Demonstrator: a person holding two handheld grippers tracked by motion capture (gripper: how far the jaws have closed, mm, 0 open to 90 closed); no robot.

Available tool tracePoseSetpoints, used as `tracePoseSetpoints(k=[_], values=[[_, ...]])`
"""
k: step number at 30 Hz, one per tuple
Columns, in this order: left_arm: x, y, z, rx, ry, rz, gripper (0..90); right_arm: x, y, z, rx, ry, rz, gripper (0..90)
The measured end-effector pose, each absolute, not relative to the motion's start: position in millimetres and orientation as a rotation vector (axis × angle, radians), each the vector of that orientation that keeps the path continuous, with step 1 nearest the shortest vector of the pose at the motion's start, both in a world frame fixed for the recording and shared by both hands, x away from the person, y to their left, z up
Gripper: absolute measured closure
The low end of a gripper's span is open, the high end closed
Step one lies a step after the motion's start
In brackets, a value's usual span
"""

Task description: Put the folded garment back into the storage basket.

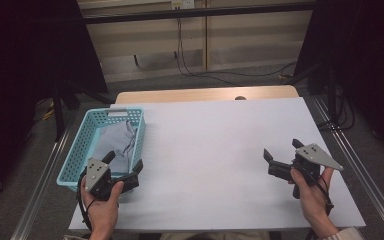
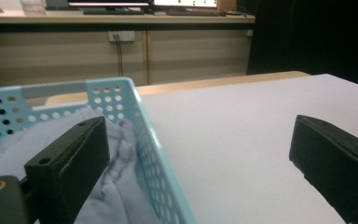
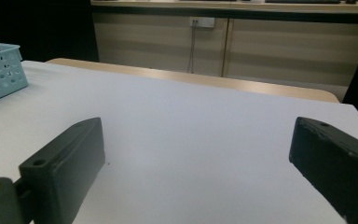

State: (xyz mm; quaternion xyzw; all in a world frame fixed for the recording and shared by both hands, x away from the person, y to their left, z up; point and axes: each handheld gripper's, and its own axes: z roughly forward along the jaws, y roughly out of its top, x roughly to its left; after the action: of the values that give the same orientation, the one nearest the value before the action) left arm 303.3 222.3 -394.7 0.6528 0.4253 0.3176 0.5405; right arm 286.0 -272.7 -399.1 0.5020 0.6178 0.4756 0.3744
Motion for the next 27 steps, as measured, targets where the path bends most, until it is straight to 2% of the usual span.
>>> tracePoseSetpoints(k=[10, 14, 27], values=[[287.1, 227.1, -403.4, 1.561, 1.015, 0.747, 4.8, 257.2, -287.6, -408.8, 1.317, 1.539, 1.201, 2.4], [283.7, 232.7, -406.1, 1.513, 1.082, 0.769, 4.8, 247.6, -285.9, -411.9, 1.300, 1.544, 1.183, 1.8], [276.2, 230.6, -408.9, 1.542, 1.063, 0.782, 4.9, 240.3, -285.6, -419.0, 1.301, 1.537, 1.197, 1.3]])
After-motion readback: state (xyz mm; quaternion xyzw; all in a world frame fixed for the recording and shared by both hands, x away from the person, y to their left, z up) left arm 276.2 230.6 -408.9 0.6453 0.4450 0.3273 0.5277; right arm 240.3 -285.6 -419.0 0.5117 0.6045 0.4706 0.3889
